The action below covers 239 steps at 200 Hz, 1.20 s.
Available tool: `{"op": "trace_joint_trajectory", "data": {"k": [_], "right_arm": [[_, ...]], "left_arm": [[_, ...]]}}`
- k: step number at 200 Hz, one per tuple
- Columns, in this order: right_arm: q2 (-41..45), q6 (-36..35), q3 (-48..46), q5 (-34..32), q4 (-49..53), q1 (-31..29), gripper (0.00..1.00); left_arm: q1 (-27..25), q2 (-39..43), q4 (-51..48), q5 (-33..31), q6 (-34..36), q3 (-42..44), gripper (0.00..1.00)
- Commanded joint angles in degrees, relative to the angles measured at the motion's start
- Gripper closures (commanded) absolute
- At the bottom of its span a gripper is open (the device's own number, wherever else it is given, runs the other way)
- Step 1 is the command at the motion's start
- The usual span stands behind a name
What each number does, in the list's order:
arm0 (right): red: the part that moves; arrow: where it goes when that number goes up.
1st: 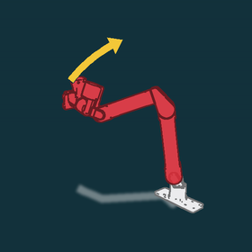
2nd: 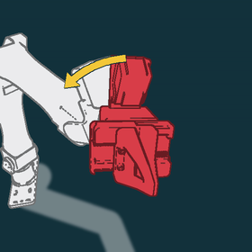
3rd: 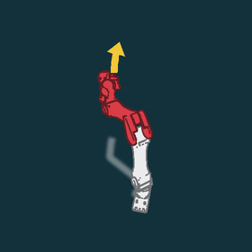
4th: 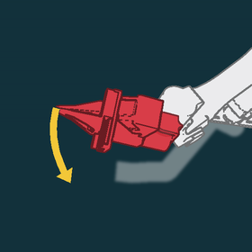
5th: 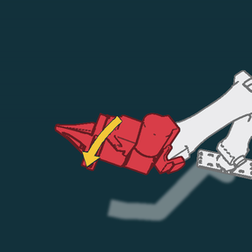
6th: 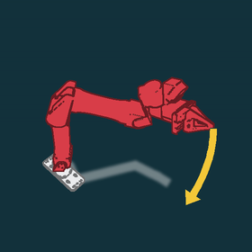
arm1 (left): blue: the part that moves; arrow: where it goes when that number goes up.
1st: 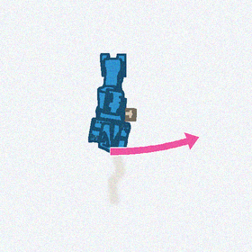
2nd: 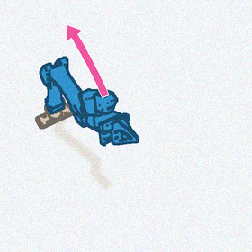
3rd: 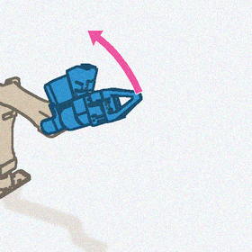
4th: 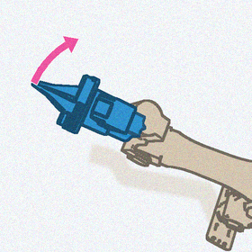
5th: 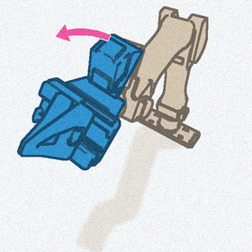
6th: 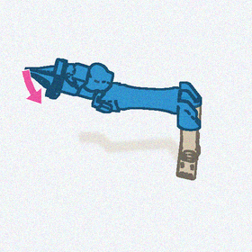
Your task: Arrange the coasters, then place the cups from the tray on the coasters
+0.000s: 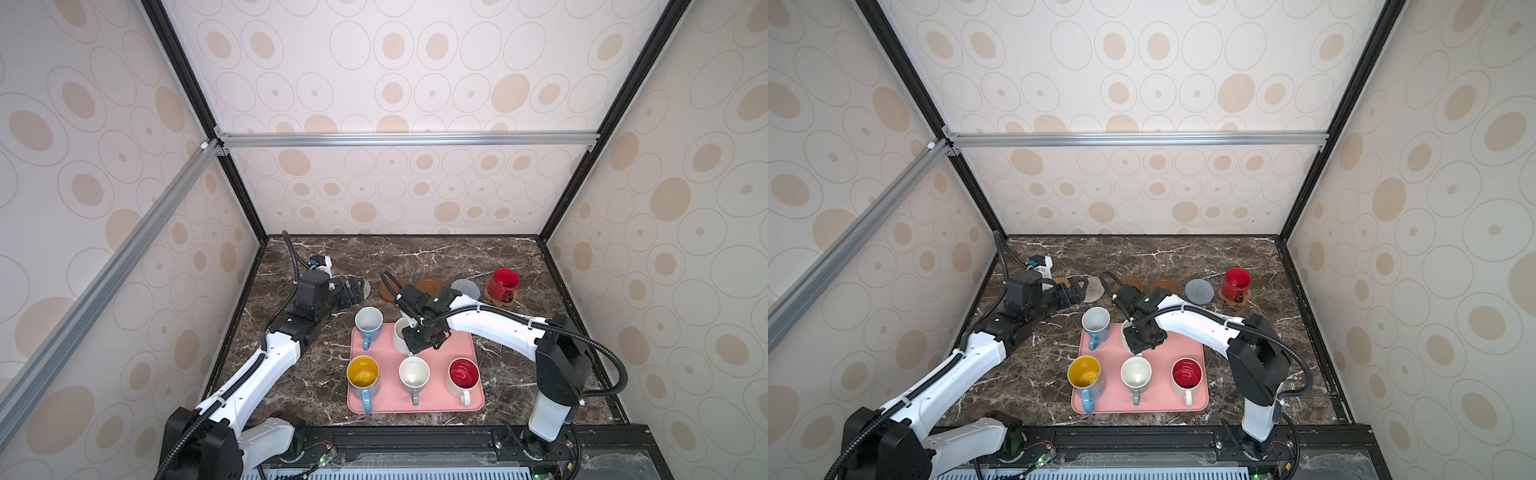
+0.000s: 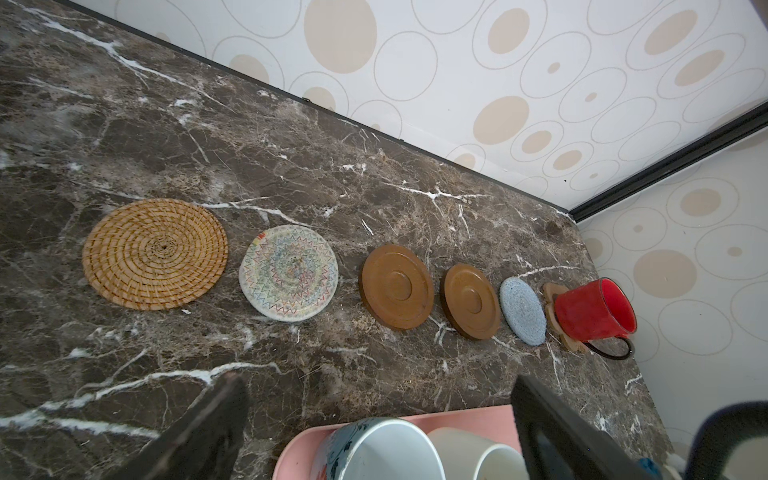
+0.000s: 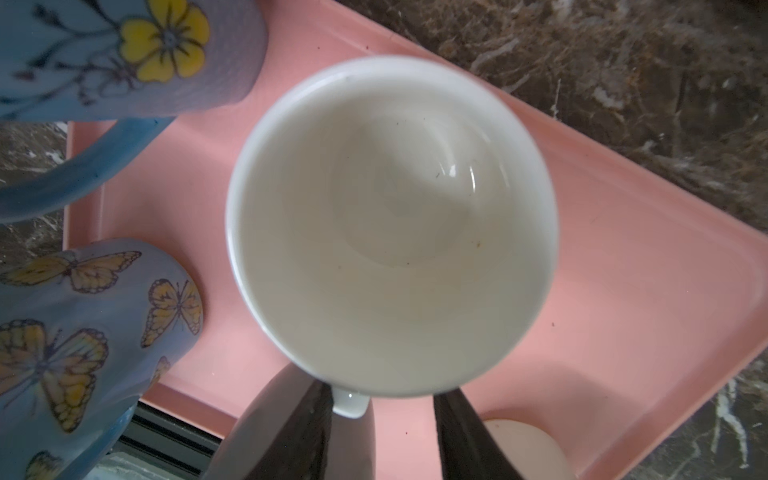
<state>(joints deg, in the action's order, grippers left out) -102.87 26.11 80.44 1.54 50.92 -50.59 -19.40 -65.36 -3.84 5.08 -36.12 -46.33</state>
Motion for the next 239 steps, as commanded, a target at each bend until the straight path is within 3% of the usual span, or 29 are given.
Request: {"op": "trace_joint_trajectory", "data": {"k": [1, 239], "right_arm": [[-0.97, 0.43, 0.06, -0.11, 0.29, -0.7, 0.56], [-1.8, 2.15, 0.13, -6.1, 3.06, -0.69, 0.56]], "left_arm": [[-0.3, -0.29, 0.67, 0.43, -0.11, -1.65, 0.0], [-0.37, 0.68, 1.06, -0.26, -0.18, -0.12, 0.0]]}}
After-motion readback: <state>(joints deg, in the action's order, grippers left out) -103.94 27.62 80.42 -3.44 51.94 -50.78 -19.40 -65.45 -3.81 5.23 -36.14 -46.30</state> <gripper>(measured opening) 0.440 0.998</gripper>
